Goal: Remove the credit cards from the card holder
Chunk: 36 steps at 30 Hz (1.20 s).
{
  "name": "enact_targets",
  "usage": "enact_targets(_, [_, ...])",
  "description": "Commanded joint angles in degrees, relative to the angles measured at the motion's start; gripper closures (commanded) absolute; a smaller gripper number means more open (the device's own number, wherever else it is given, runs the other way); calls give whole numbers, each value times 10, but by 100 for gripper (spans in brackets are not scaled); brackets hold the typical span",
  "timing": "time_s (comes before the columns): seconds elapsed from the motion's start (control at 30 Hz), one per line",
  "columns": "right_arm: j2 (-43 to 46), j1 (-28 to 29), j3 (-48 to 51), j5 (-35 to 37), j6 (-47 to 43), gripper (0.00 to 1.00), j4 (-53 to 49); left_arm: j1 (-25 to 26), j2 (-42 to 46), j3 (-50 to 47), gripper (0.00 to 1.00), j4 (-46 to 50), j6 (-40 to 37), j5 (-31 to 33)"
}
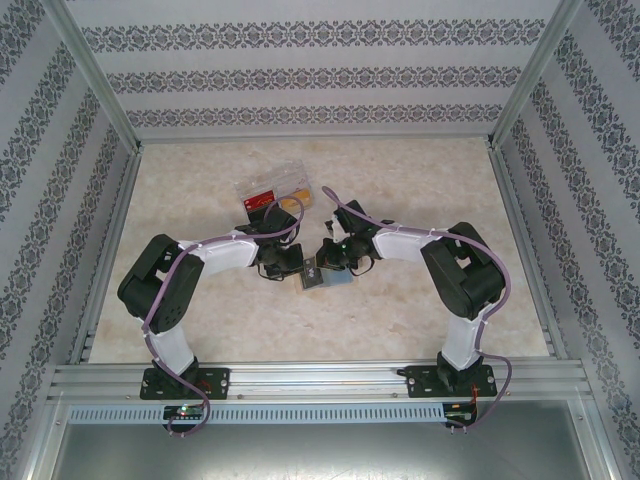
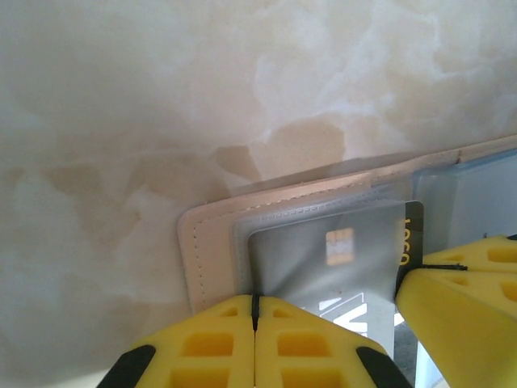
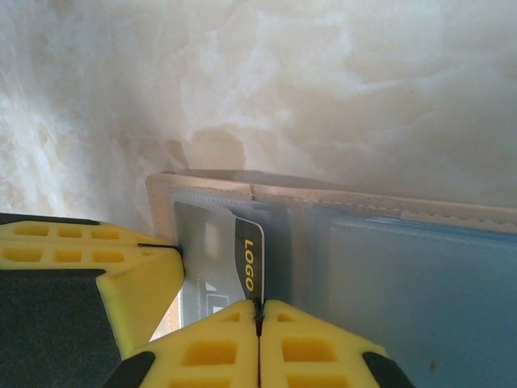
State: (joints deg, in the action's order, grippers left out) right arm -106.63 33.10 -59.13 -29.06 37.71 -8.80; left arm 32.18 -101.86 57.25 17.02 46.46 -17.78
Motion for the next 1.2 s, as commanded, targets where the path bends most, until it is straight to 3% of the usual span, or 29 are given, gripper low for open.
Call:
enact_targets(0.0, [24, -8, 18, 14, 0, 96, 4, 4, -18, -5, 86, 22, -21, 19])
enact_targets(0.17, [51, -25, 43, 28, -3, 99, 8, 4, -7, -2, 80, 28, -26, 23])
enact_targets(0.4, [58, -32, 55, 8, -3, 99, 23, 4, -12, 4, 84, 19, -26, 6])
enact_targets(0.6, [48, -29, 54, -40, 10, 94, 58, 4, -33, 16, 88, 27, -38, -8])
enact_targets(0.9, [39, -24, 53, -70, 19, 80, 80, 4, -48, 18, 91, 36, -46, -7])
enact_targets(1.07, [35, -24, 48, -49, 8, 82, 57, 4, -45, 19, 91, 39, -48, -6])
enact_targets(1.17, [46, -27, 52, -33, 8, 90, 51, 4, -40, 23, 90, 42, -50, -6])
